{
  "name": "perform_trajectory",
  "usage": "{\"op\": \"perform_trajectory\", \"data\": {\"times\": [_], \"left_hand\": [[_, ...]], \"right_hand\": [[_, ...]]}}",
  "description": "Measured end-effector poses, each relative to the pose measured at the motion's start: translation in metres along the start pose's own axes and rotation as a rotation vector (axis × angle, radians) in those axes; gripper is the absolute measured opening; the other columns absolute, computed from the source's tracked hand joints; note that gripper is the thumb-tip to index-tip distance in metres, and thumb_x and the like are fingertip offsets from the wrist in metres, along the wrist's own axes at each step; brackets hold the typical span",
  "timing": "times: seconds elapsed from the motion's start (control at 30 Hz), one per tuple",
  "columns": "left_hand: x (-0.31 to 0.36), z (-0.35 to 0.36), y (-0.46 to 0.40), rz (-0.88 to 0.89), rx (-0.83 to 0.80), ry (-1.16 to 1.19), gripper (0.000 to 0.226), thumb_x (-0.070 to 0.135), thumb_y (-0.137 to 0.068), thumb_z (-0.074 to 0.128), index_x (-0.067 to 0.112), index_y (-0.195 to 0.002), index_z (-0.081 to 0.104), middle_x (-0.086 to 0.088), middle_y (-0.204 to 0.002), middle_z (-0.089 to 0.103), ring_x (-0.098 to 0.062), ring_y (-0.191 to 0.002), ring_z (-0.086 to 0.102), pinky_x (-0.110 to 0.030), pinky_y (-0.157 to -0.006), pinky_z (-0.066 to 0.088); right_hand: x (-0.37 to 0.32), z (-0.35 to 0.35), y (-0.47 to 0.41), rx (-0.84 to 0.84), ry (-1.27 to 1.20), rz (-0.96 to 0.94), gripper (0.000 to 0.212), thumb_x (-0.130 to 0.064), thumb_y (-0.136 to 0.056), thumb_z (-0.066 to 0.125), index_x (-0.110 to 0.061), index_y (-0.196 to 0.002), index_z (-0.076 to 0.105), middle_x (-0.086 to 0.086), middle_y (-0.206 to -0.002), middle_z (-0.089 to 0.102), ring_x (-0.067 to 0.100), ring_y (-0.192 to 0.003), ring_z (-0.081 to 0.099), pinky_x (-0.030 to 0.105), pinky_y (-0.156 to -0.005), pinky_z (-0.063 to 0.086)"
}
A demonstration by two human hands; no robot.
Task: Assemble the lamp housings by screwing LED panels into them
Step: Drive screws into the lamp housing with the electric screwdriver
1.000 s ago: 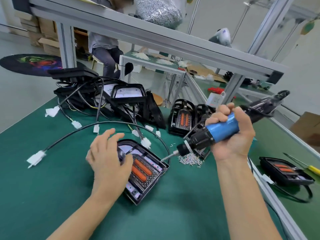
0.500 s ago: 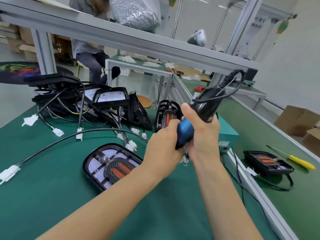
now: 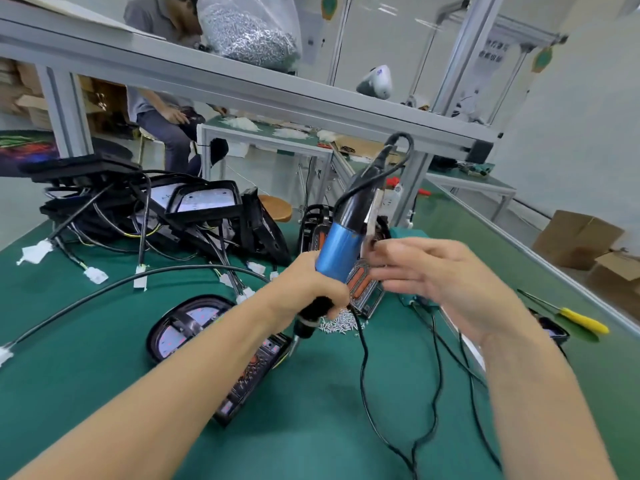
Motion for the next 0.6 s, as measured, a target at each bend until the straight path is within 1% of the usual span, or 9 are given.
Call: {"op": "perform_trajectory", "data": {"times": [0.03,0.1,0.17,0.23,0.33,0.4,0.47,0.53,0.6], "left_hand": [[0.001,0.002,-0.001,0.009,-0.058,-0.012,0.033,0.011,-0.041,0.062,-0.001,-0.066,0.043,-0.012,-0.05,0.047,-0.022,-0.049,0.038,-0.041,-0.056,0.034],[0.006,0.01,-0.002,0.036,-0.215,-0.025,0.029,0.005,-0.044,0.059,-0.004,-0.065,0.042,-0.01,-0.049,0.047,-0.021,-0.046,0.039,-0.028,-0.053,0.037],[0.011,0.025,-0.003,0.029,-0.404,-0.02,0.018,-0.006,-0.048,0.051,0.001,-0.062,0.042,-0.008,-0.049,0.046,-0.019,-0.045,0.039,-0.022,-0.051,0.037],[0.013,0.041,-0.004,-0.007,-0.59,-0.047,0.02,-0.01,-0.051,0.048,0.007,-0.062,0.046,-0.005,-0.049,0.048,-0.018,-0.044,0.04,-0.021,-0.049,0.037],[0.014,0.059,-0.004,-0.07,-0.761,-0.072,0.019,-0.009,-0.055,0.046,-0.007,-0.073,0.043,-0.003,-0.051,0.048,-0.017,-0.045,0.043,-0.024,-0.051,0.037],[0.014,0.061,-0.009,-0.091,-0.728,-0.022,0.017,-0.009,-0.055,0.046,-0.002,-0.071,0.045,-0.007,-0.055,0.046,-0.02,-0.049,0.042,-0.026,-0.053,0.037],[0.016,0.058,-0.016,-0.078,-0.613,-0.016,0.013,-0.006,-0.057,0.05,-0.001,-0.068,0.048,-0.009,-0.062,0.048,-0.021,-0.057,0.042,-0.028,-0.058,0.037],[0.019,0.049,-0.027,-0.03,-0.404,-0.08,0.011,-0.002,-0.061,0.059,-0.005,-0.069,0.052,-0.01,-0.066,0.053,-0.019,-0.062,0.048,-0.025,-0.063,0.041],[0.02,0.045,-0.035,0.045,-0.154,-0.175,0.018,0.002,-0.068,0.069,-0.005,-0.082,0.06,-0.008,-0.076,0.061,-0.019,-0.07,0.056,-0.032,-0.072,0.048]], "right_hand": [[-0.001,-0.015,0.002,0.09,0.021,-0.037,0.032,-0.027,-0.082,0.067,-0.013,-0.111,0.069,0.001,-0.101,0.076,0.013,-0.092,0.071,0.021,-0.075,0.057],[0.001,-0.031,0.002,0.114,0.033,-0.107,0.056,-0.032,-0.068,0.078,-0.019,-0.12,0.065,-0.005,-0.109,0.073,0.01,-0.103,0.067,0.023,-0.088,0.054],[0.002,-0.014,-0.001,-0.137,-0.006,-0.183,0.072,-0.03,-0.068,0.083,-0.02,-0.133,0.055,-0.004,-0.127,0.065,0.012,-0.121,0.058,0.03,-0.103,0.046],[0.005,0.004,-0.002,-0.33,-0.107,-0.263,0.073,-0.037,-0.067,0.084,-0.02,-0.132,0.055,0.0,-0.132,0.062,0.019,-0.125,0.055,0.033,-0.102,0.045],[0.006,0.011,-0.005,-0.374,-0.26,-0.305,0.064,-0.044,-0.066,0.084,-0.022,-0.122,0.064,0.005,-0.131,0.062,0.021,-0.124,0.054,0.037,-0.103,0.044],[0.008,0.009,-0.007,-0.308,-0.286,-0.333,0.057,-0.043,-0.068,0.083,-0.015,-0.114,0.067,0.007,-0.122,0.066,0.021,-0.112,0.059,0.035,-0.097,0.048],[0.011,0.003,-0.009,-0.167,-0.293,-0.335,0.059,-0.04,-0.066,0.085,-0.004,-0.109,0.063,0.006,-0.112,0.069,0.019,-0.099,0.063,0.029,-0.085,0.051],[0.014,-0.002,-0.01,0.005,-0.276,-0.35,0.052,-0.027,-0.067,0.083,0.0,-0.106,0.062,0.002,-0.103,0.072,0.015,-0.092,0.066,0.026,-0.081,0.051],[0.016,-0.006,-0.01,0.202,-0.249,-0.396,0.031,-0.012,-0.073,0.078,-0.004,-0.1,0.065,-0.004,-0.09,0.073,0.009,-0.084,0.067,0.021,-0.076,0.051]]}}
Point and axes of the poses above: each hand's wrist, its own y-axis away from the middle knuckle, its own z-axis out of the palm, x = y × z, the point moved 6 cm from there along -y, towards the middle knuckle
